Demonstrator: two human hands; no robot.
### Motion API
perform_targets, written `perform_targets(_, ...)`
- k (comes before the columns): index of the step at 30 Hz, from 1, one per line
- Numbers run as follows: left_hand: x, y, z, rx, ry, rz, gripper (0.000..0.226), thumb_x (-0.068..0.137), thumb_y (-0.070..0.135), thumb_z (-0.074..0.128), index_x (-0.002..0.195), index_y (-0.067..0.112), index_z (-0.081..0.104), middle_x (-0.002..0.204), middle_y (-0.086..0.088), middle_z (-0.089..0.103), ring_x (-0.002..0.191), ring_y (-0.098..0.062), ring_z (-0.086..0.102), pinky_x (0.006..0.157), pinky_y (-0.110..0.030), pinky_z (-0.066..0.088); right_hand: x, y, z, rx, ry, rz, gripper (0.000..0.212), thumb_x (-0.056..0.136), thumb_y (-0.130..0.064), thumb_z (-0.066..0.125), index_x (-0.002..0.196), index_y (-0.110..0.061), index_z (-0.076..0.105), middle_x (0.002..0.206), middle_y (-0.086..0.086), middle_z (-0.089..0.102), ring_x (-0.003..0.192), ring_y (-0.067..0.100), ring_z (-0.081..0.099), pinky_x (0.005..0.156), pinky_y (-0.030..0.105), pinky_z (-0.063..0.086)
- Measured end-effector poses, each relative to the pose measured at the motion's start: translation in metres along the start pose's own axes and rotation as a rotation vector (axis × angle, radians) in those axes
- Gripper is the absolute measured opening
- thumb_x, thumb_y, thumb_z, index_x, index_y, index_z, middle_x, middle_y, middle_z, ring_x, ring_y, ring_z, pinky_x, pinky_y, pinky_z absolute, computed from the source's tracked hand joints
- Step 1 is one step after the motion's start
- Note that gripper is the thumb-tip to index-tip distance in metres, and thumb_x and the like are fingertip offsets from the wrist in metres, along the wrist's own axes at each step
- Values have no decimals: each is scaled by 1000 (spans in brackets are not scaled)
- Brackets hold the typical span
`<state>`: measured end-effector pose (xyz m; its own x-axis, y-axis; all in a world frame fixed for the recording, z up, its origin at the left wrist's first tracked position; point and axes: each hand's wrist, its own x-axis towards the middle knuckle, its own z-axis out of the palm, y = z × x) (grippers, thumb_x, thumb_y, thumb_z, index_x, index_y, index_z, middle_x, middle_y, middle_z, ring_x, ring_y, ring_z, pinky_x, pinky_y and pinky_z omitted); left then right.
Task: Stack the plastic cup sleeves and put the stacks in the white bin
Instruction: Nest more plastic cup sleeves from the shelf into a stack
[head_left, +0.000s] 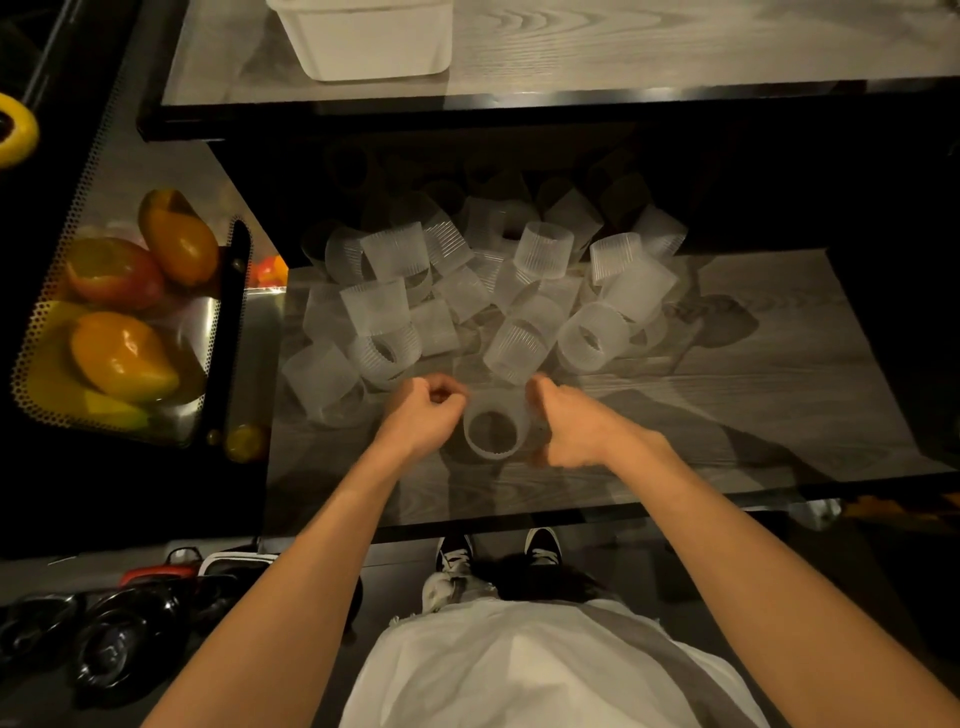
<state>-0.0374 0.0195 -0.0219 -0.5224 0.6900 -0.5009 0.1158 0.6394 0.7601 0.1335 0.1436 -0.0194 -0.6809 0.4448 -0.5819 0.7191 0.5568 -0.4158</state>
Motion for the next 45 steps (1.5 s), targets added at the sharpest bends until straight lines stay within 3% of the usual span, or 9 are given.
perform_targets(6,21,20,6,-27,35,-2,31,94,13,55,123,16,63,115,-2,68,106,-18,65,79,-20,49,11,4,-12,263,72,144,50,87,-6,65,132,-9,43,111,8,61,102,22,61,85,36,53)
perform_targets(9,38,30,15,6,-103,7,57,90,28,57,146,20,47,143,-1,56,133,-20,52,111,-36,43,16,-1,-9,653,121,232,57,85,0,65,134,-10,36,106,9,63,87,21,67,63,28,54)
perform_targets(12,46,37,24,53,-179,28,64,90,33,55,152,24,39,152,4,47,143,-17,41,119,-38,33,26,-5,-5,893,198,314,40,92,-3,55,129,-8,42,115,19,65,69,25,71,45,23,50)
perform_targets(17,50,38,31,36,-143,45,51,98,20,55,147,17,44,143,-3,53,134,-20,49,114,-34,37,32,-13,-5,1002,308,361,19,99,-16,53,117,-12,52,101,10,63,55,16,60,40,20,42)
perform_targets(23,39,42,23,38,232,230,30,88,25,66,117,18,64,105,1,67,99,-14,64,92,-36,54,28,-18,-11,1208,393,307,31,95,-19,66,121,-13,52,107,6,69,73,14,69,50,21,47)
perform_targets(27,20,43,12,-74,257,321,41,79,31,72,117,19,60,110,6,61,98,-11,61,89,-33,56,20,-24,-20,1332,373,181,43,91,-9,71,130,-9,52,102,4,67,79,13,66,62,23,50)
perform_targets(33,-1,19,-10,-105,68,324,76,71,16,82,139,18,48,115,10,58,104,-9,61,79,-22,54,-1,-13,-18,958,228,-53,51,76,5,79,118,-18,59,120,10,61,103,28,66,93,52,57)
perform_targets(39,-15,-10,-2,167,46,422,83,63,26,82,139,22,49,113,10,50,105,-3,55,92,-27,54,-12,-13,-6,481,219,-168,50,76,-20,86,105,-25,46,106,0,61,91,19,63,78,38,56)
perform_targets(45,-22,-16,3,255,38,502,71,66,22,80,132,20,54,112,5,48,106,-7,54,93,-32,51,-7,-11,1,218,200,-148,54,75,-8,80,110,-23,42,113,0,53,98,19,58,82,37,54)
